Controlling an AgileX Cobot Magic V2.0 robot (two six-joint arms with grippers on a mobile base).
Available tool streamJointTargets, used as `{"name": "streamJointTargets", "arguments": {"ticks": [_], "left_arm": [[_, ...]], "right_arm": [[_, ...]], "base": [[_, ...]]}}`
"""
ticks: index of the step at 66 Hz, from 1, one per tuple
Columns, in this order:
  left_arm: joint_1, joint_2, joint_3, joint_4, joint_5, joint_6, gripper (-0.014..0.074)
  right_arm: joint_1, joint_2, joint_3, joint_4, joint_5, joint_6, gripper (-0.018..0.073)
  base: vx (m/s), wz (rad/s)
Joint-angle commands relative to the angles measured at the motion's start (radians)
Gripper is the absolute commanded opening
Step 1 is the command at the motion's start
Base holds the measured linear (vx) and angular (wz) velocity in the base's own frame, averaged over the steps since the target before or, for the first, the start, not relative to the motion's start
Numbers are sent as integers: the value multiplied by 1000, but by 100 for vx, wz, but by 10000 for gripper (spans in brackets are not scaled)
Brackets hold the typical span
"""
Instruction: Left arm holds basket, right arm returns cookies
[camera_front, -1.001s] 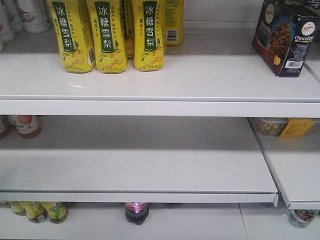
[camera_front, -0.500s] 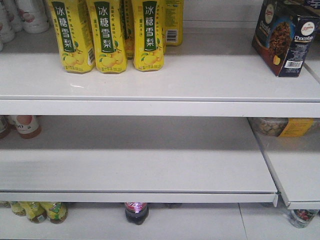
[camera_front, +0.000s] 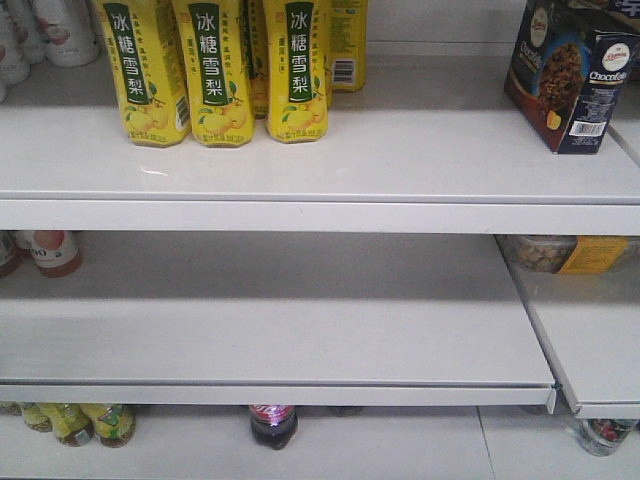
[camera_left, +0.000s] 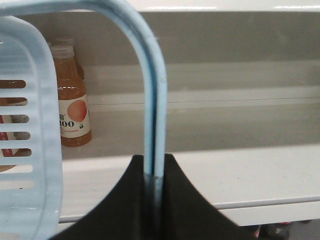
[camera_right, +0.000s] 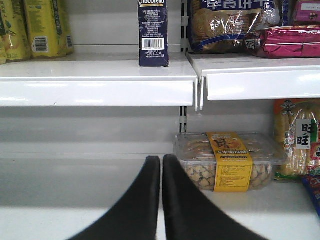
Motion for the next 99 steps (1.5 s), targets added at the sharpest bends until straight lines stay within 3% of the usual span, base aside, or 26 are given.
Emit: {"name": "streamJointTargets", "arguments": {"ticks": [1, 61, 69, 82, 99], "left_arm": [[-3, -17, -22, 13, -95, 8, -6], [-3, -17, -22, 13, -95, 12, -6], [-3, -17, -22, 13, -95, 12, -6], [-3, -17, -22, 13, -95, 12, -6], [-3, -17, -22, 13, -93, 12, -6]], "right_arm": [[-2, 19, -27, -13, -79, -5, -8], [-2, 19, -26, -12, -78, -8, -8], [-2, 19, 28, -7, -134, -65, -8], [-2, -18, 196, -6, -317, -55, -8], [-2, -16, 193, -1, -295, -54, -8]], "base": [[0, 0], [0, 0], [0, 0], [0, 0], [0, 0]]}}
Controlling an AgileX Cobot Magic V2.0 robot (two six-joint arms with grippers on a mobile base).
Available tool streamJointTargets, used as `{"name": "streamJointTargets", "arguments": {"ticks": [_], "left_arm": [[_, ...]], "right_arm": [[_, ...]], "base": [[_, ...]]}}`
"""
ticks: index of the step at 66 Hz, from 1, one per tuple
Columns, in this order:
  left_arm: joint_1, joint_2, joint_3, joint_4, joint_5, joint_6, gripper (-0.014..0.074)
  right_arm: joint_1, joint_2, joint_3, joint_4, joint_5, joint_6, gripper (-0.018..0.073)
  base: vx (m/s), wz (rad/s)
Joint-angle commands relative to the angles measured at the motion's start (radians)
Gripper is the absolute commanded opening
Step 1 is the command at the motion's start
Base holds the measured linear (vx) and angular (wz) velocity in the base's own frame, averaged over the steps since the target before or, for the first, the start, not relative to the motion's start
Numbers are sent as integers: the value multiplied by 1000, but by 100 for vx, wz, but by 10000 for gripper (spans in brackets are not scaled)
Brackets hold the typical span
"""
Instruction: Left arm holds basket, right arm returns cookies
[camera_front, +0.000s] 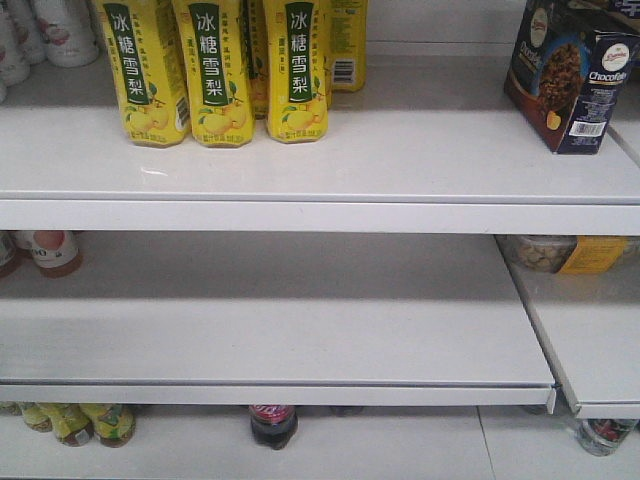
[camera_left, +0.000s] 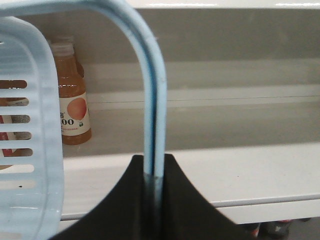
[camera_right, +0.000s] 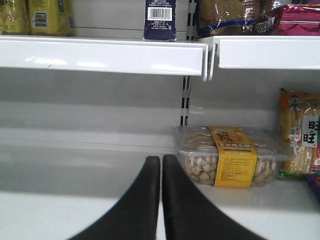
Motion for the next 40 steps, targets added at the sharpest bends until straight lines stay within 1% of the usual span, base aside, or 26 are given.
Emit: {"name": "streamJointTargets", "arguments": {"ticks": [1, 40], "left_arm": [[-3, -17, -25, 13, -97, 13, -6], [-3, -17, -25, 13, -97, 13, -6]], "right_arm": [[-2, -13, 3, -2, -87, -4, -8], [-2, -12, 2, -2, -85, -4, -8]], "base": [[0, 0], [0, 0]]}}
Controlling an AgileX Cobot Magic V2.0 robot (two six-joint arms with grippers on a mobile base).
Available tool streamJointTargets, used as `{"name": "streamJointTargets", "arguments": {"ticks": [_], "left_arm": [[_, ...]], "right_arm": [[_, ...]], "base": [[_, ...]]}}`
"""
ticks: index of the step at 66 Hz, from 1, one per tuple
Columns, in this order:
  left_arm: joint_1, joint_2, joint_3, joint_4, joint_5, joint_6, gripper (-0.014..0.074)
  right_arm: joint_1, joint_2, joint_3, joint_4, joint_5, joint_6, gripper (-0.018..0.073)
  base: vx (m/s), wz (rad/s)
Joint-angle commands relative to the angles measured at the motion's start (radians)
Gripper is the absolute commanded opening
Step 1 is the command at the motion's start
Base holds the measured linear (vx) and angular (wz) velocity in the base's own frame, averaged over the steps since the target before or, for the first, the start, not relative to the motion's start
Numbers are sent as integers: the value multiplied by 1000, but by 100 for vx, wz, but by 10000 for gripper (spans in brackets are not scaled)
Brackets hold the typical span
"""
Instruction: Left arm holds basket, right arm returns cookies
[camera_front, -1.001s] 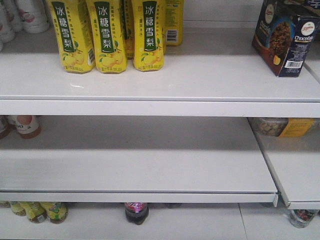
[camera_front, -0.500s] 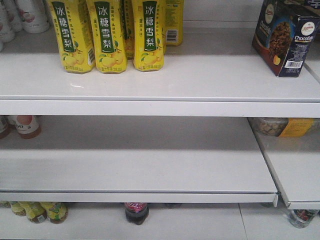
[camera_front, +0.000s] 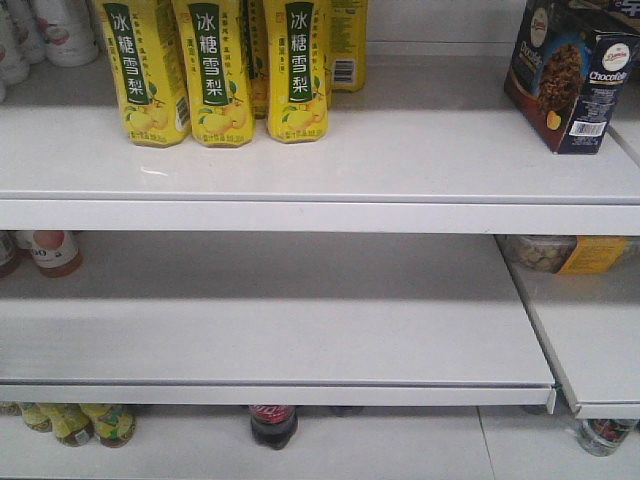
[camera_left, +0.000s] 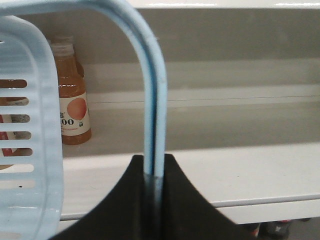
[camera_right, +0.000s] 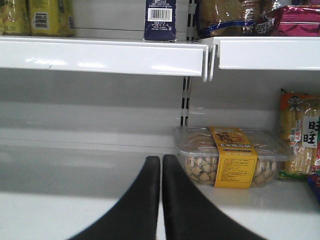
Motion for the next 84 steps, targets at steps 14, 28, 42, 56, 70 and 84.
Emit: {"name": "streamJointTargets", "arguments": {"ticks": [14, 28, 42, 56, 70, 84], "left_arm": [[-3, -17, -25, 13, -97, 13, -6], [-3, -17, -25, 13, -97, 13, -6], [-3, -17, -25, 13, -97, 13, -6], [-3, -17, -25, 13, -97, 13, -6], [-3, -17, -25, 13, -97, 13, -6], [-3, -17, -25, 13, -97, 13, -6]], "right_arm": [[-2, -12, 2, -2, -84, -4, -8], [-2, -12, 2, -2, -84, -4, -8], [-2, -12, 2, -2, -84, -4, -8], [-2, -12, 2, -2, -84, -4, -8], [-2, -12, 2, -2, -84, -4, -8], [-2, -12, 2, -2, -84, -4, -8]], "base": [[0, 0], [0, 0], [0, 0], [0, 0], [0, 0], [0, 0]]}}
